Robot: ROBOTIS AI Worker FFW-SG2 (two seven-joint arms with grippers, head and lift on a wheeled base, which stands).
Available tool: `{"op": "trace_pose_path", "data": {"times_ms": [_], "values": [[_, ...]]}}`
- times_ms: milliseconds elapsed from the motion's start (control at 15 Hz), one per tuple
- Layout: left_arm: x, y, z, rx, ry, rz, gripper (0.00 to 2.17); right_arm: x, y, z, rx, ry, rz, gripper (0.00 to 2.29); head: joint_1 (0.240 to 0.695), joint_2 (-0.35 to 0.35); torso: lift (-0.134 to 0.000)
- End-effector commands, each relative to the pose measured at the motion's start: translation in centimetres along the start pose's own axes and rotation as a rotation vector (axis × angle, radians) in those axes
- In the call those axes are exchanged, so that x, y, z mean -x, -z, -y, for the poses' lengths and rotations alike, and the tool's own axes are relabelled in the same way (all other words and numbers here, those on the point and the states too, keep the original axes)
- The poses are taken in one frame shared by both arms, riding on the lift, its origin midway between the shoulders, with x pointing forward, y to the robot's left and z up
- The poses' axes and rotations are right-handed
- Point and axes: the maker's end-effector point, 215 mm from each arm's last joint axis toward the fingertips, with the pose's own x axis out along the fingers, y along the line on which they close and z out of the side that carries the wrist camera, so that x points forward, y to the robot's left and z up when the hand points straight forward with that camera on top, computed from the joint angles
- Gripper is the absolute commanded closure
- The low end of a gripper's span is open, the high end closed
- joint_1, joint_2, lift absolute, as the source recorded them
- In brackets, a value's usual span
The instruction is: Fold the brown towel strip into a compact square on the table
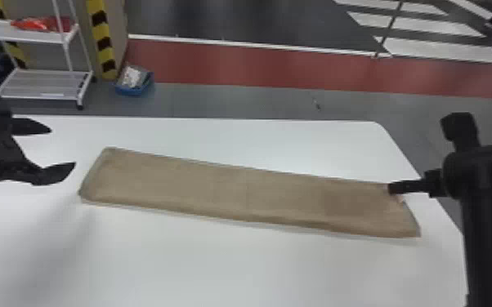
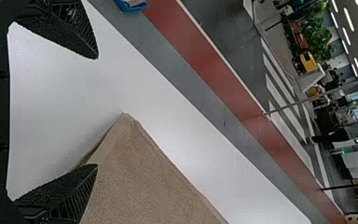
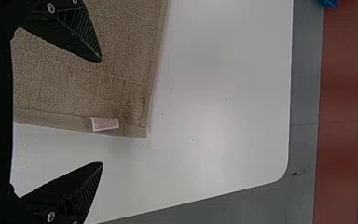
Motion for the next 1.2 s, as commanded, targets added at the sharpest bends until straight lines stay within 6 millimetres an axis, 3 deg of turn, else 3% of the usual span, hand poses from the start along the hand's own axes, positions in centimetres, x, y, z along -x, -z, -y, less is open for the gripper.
{"op": "trace_pose_path", "data": {"times_ms": [0, 800, 933, 1133], "values": [[0.0, -0.1, 0.1, 0.003, 0.004, 0.005, 0.06, -0.1, 0.0, -0.2, -0.001, -0.003, 0.000, 0.10, 0.695, -0.174, -0.124], [0.4, -0.1, 0.3, 0.040, 0.024, 0.019, 0.08, 0.0, -0.2, -0.1, -0.002, -0.001, 0.005, 0.10, 0.695, -0.173, -0.124], [0.8, 0.0, 0.3, 0.162, 0.005, 0.018, 0.08, 0.0, -0.2, -0.1, -0.001, -0.001, 0.007, 0.10, 0.695, -0.173, -0.124], [0.9, -1.4, 1.1, 0.328, -0.012, 0.038, 0.08, -0.2, 0.2, -0.4, -0.013, -0.007, 0.005, 0.10, 0.695, -0.170, -0.124]]}}
